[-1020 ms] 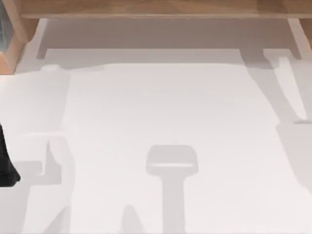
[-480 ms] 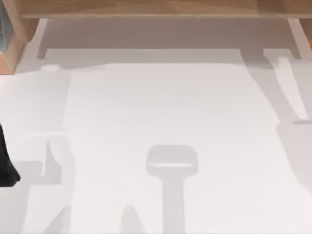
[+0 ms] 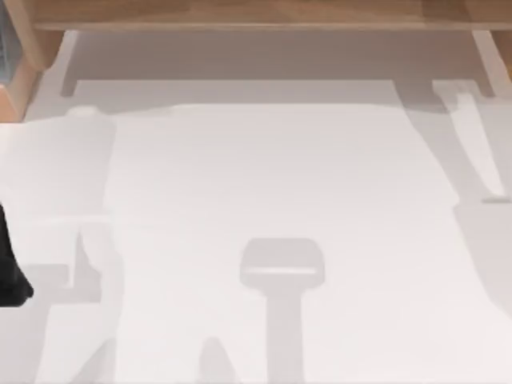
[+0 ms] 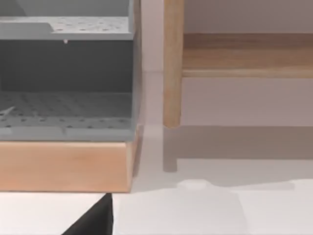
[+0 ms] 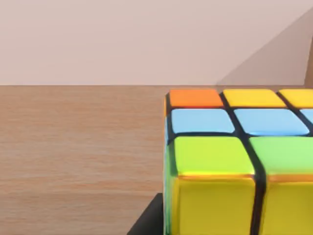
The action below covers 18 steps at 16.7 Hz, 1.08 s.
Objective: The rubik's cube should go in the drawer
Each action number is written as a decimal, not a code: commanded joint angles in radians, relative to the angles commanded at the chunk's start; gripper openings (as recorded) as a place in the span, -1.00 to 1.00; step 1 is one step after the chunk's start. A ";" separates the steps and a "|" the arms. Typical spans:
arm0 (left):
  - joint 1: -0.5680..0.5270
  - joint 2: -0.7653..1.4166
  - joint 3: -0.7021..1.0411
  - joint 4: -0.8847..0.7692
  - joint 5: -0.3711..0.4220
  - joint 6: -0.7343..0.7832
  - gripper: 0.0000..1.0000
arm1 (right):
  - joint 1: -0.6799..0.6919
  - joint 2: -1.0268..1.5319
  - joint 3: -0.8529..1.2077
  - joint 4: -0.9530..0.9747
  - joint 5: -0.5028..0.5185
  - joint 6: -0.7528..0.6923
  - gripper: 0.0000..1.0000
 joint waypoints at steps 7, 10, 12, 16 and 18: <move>0.000 0.000 0.000 0.000 0.000 0.000 1.00 | -0.017 -0.010 0.006 0.056 -0.084 -0.021 -1.00; 0.000 0.000 0.000 0.000 0.000 0.000 1.00 | 0.000 -0.028 -0.014 0.032 -0.095 -0.030 -1.00; 0.000 0.000 0.000 0.000 0.000 0.000 1.00 | 0.005 -0.030 -0.019 -0.013 -0.061 -0.033 -1.00; 0.000 0.000 0.000 0.000 0.000 0.000 1.00 | 0.010 -0.067 -0.009 -0.060 0.008 -0.002 -1.00; 0.000 0.000 0.000 0.000 0.000 0.000 1.00 | 0.011 -0.069 -0.009 -0.060 0.010 0.000 -1.00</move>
